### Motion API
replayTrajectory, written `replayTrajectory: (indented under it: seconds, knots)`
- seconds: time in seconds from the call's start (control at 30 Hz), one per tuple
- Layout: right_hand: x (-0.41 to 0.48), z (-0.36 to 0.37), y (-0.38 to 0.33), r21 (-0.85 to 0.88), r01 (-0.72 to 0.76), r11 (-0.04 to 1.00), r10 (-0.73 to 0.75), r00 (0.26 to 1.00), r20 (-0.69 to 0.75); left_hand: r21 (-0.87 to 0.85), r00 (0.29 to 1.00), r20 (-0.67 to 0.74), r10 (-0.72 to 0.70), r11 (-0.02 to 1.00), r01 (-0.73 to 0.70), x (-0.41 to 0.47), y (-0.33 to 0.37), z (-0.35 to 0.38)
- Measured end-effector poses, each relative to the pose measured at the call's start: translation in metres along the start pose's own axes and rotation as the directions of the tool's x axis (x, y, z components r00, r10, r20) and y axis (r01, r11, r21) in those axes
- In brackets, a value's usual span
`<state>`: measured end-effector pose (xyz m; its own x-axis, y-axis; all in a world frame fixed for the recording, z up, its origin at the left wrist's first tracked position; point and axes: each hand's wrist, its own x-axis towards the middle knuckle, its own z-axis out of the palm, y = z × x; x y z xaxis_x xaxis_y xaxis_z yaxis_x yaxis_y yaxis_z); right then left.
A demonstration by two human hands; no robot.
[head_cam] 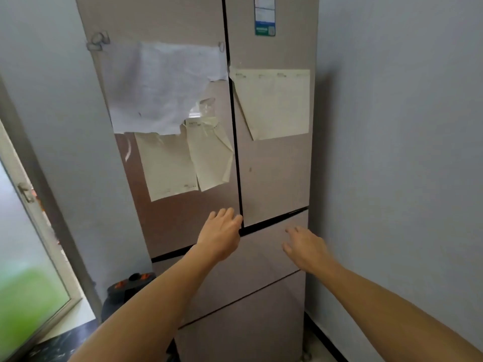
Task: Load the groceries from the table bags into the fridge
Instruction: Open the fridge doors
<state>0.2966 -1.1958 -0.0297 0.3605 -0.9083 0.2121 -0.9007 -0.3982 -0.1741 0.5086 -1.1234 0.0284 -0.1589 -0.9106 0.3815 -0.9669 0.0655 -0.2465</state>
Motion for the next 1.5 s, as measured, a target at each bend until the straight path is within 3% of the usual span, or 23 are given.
replayTrajectory:
  seconds: [0.2, 0.27, 0.33, 0.4, 0.47, 0.53, 0.6, 0.7, 0.87, 1.2, 1.33, 1.5]
  knots:
    - [0.096, 0.050, 0.007, 0.193, -0.048, 0.980, 0.044, 0.999, 0.025, 0.157, 0.972, -0.171, 0.160, 0.979, -0.133, 0.086, -0.029, 0.055]
    - [0.119, 0.068, 0.006, 0.360, -0.123, 0.925, 0.118, 0.992, 0.036, 0.184, 0.967, -0.201, 0.155, 0.976, -0.118, 0.106, -0.036, 0.068]
    - [0.144, 0.086, 0.005, 0.534, -0.257, 0.805, 0.239, 0.965, 0.104, 0.224, 0.948, -0.252, 0.195, 0.965, -0.138, 0.127, -0.045, 0.085]
    - [0.164, 0.104, 0.000, 0.687, -0.382, 0.619, 0.322, 0.920, 0.223, 0.269, 0.930, -0.286, 0.232, 0.951, -0.155, 0.139, -0.054, 0.097]
    - [0.182, 0.119, -0.003, 0.806, -0.470, 0.359, 0.366, 0.866, 0.342, 0.300, 0.910, -0.314, 0.269, 0.938, -0.174, 0.149, -0.061, 0.107]
    - [0.198, 0.123, -0.008, 0.874, -0.486, -0.012, 0.388, 0.803, 0.452, 0.343, 0.880, -0.356, 0.313, 0.920, -0.189, 0.161, -0.067, 0.111]
    - [0.214, 0.118, -0.011, 0.834, -0.452, -0.317, 0.380, 0.745, 0.548, 0.365, 0.842, -0.417, 0.342, 0.912, -0.189, 0.175, -0.074, 0.112]
    - [0.228, 0.118, -0.013, 0.742, -0.431, -0.514, 0.312, 0.712, 0.629, 0.437, 0.831, -0.413, 0.373, 0.882, -0.178, 0.186, -0.085, 0.115]
    - [0.229, 0.122, -0.014, 0.712, -0.399, -0.577, 0.258, 0.739, 0.623, 0.494, 0.852, -0.369, 0.371, 0.855, -0.158, 0.186, -0.087, 0.116]
    - [0.208, 0.120, 0.006, 0.747, -0.436, -0.501, 0.206, 0.779, 0.593, 0.390, 0.792, -0.419, 0.443, 0.876, -0.284, 0.172, -0.064, 0.097]
    - [0.178, 0.107, 0.031, 0.778, -0.472, -0.416, 0.180, 0.796, 0.579, 0.368, 0.797, -0.371, 0.476, 0.864, -0.344, 0.162, -0.029, 0.082]
    - [0.127, 0.081, 0.052, 0.840, -0.494, -0.224, 0.217, 0.815, 0.537, 0.255, 0.815, -0.351, 0.462, 0.884, -0.392, 0.132, 0.020, 0.060]
